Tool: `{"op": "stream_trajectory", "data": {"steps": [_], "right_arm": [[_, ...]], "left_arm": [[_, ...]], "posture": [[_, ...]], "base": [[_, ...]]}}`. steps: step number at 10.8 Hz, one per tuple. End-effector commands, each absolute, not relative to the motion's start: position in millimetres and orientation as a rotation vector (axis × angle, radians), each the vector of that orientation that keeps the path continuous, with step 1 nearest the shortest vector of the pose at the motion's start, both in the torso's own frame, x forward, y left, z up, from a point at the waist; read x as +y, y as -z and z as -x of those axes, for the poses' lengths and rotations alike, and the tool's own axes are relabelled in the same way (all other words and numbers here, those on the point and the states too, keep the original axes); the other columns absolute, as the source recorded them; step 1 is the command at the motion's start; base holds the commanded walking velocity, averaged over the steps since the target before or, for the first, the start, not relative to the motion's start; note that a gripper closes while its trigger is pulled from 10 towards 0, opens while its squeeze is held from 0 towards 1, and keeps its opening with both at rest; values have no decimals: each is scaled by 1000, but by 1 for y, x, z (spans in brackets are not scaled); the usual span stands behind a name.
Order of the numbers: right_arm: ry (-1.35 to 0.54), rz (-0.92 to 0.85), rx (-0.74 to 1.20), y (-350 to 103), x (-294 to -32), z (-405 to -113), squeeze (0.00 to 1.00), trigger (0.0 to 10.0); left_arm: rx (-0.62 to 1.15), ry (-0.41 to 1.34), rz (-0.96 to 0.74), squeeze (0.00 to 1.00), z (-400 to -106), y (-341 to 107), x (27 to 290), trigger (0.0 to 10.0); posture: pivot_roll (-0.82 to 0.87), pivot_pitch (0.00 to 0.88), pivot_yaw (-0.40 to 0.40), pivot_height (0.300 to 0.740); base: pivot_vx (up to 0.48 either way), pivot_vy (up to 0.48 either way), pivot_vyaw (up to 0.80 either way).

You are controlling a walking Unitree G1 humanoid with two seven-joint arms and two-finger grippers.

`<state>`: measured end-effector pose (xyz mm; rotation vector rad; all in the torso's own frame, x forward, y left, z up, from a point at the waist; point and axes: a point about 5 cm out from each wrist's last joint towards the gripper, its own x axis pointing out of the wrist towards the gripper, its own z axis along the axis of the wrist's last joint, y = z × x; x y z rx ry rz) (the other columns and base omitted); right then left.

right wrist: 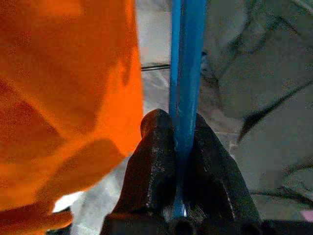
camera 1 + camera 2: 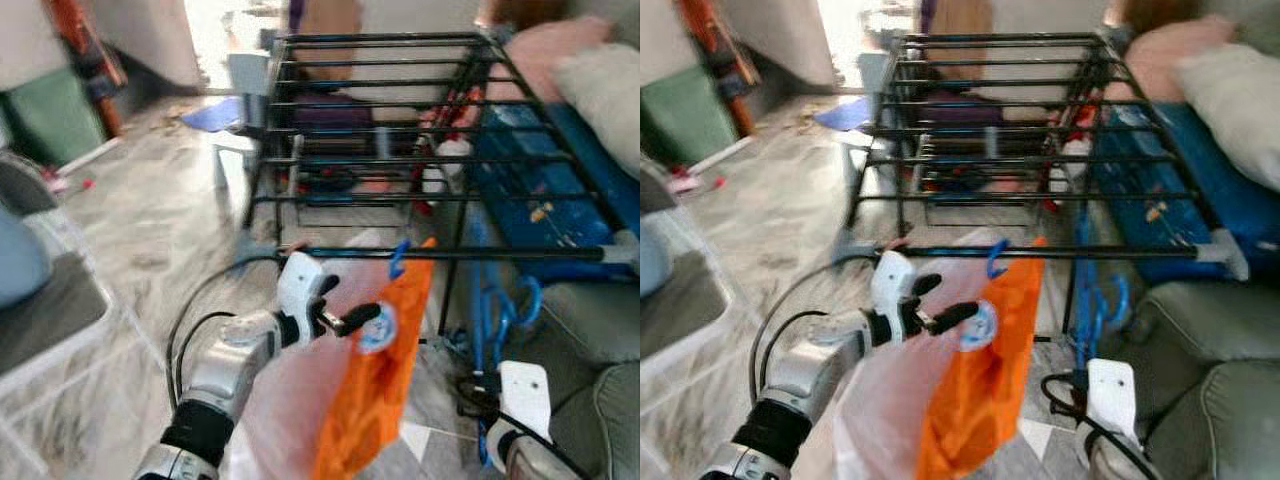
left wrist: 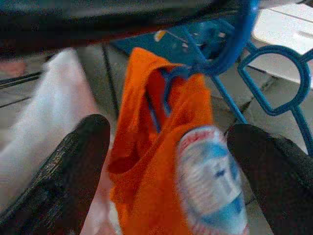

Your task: Hang hanger

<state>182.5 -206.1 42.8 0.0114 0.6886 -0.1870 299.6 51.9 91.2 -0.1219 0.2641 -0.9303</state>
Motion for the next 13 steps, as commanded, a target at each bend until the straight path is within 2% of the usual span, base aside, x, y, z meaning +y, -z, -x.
{"op": "stream_trajectory", "data": {"steps": [1,3,5,9,11,13], "right_arm": [[198,-13,709,-42,-213,-179,0,10000],[130,-21,730,-42,-214,-184,0,10000],[93,-5,692,-54,-225,-201,0,10000],[20,-55,701,-68,-253,-258,0,10000],[-51,-60,724,-71,-255,-276,0,10000],[-103,26,742,-70,-256,-284,0,10000]], "left_arm": [[261,956,112,0,-298,-93,44,10000],[267,957,108,0,-298,-92,45,10000],[272,962,105,0,-298,-92,45,10000],[280,963,95,0,-298,-92,45,10000],[283,961,93,0,-297,-92,47,10000],[268,975,94,0,-295,-93,49,10000]], "posture": [[-72,0,4,740],[-72,0,8,740],[-71,0,10,740],[-49,0,8,740],[-39,0,3,740],[-35,0,1,740]], "base": [[0,0,0],[0,0,0],[0,0,0],[0,0,0],[0,0,0],[0,0,0]]}}
